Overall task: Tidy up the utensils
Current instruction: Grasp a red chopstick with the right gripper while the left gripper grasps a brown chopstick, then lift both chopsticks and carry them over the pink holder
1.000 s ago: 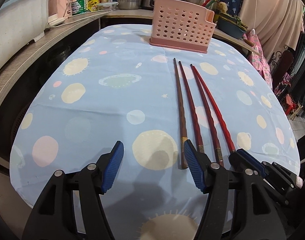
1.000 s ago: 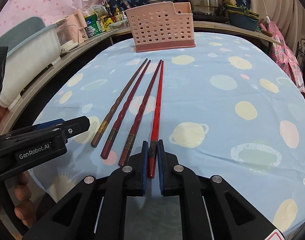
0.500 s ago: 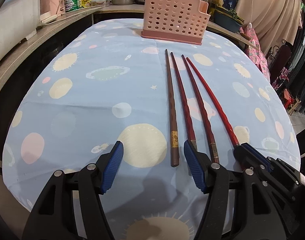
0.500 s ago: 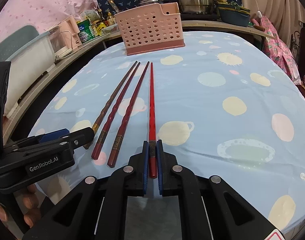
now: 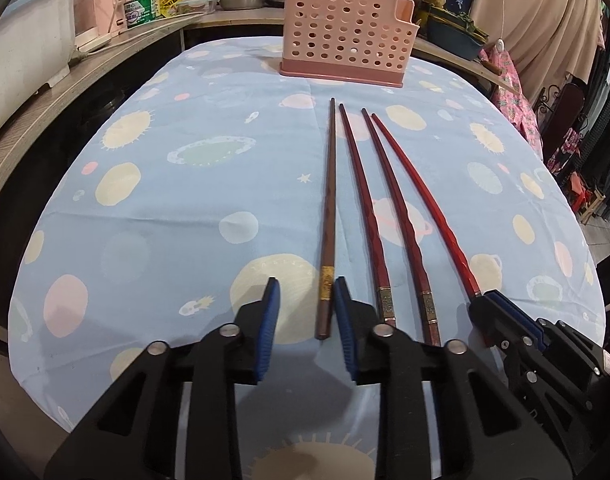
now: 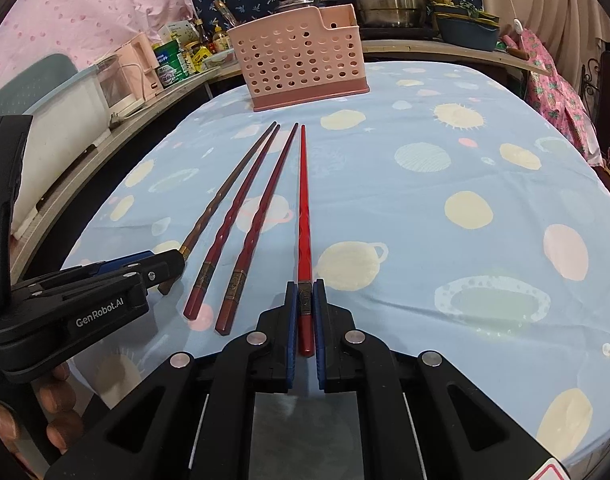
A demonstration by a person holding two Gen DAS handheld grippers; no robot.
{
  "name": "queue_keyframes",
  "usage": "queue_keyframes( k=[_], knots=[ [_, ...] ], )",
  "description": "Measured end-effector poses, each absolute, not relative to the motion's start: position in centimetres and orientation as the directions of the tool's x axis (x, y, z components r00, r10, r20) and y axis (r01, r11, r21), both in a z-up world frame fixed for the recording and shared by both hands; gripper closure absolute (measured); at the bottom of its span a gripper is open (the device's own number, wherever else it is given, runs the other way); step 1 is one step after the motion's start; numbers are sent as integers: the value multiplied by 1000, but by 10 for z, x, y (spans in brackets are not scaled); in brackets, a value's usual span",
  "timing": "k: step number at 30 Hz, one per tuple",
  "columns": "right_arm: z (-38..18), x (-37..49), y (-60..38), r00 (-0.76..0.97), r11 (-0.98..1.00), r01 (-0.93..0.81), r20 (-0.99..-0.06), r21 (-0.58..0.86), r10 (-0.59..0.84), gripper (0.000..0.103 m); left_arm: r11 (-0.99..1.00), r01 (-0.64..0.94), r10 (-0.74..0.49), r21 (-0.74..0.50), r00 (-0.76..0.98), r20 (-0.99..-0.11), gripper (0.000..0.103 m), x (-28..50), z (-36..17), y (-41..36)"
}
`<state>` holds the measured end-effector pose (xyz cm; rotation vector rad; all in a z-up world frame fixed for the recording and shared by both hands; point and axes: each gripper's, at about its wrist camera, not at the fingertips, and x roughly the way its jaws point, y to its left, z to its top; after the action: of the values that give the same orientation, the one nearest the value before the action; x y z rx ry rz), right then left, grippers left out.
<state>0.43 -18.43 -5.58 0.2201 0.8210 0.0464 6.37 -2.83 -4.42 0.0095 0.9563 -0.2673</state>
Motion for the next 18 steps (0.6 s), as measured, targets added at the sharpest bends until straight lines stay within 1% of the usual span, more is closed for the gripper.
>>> queue_keyframes(
  k=[3, 11, 18],
  knots=[
    [-56, 5, -185, 681, 974, 46, -721, 221, 131, 96, 966, 232, -224, -112, 540, -811, 94, 64, -45, -29],
    [-52, 2, -190, 684, 968, 57, -716, 243, 139, 96, 962, 224, -252, -153, 527, -812, 95, 63, -39, -23],
    [-31, -1, -198, 718, 962, 62, -681, 265, 141, 96, 961, 216, -267, -174, 547, -793, 95, 61, -20, -16]
  ],
)
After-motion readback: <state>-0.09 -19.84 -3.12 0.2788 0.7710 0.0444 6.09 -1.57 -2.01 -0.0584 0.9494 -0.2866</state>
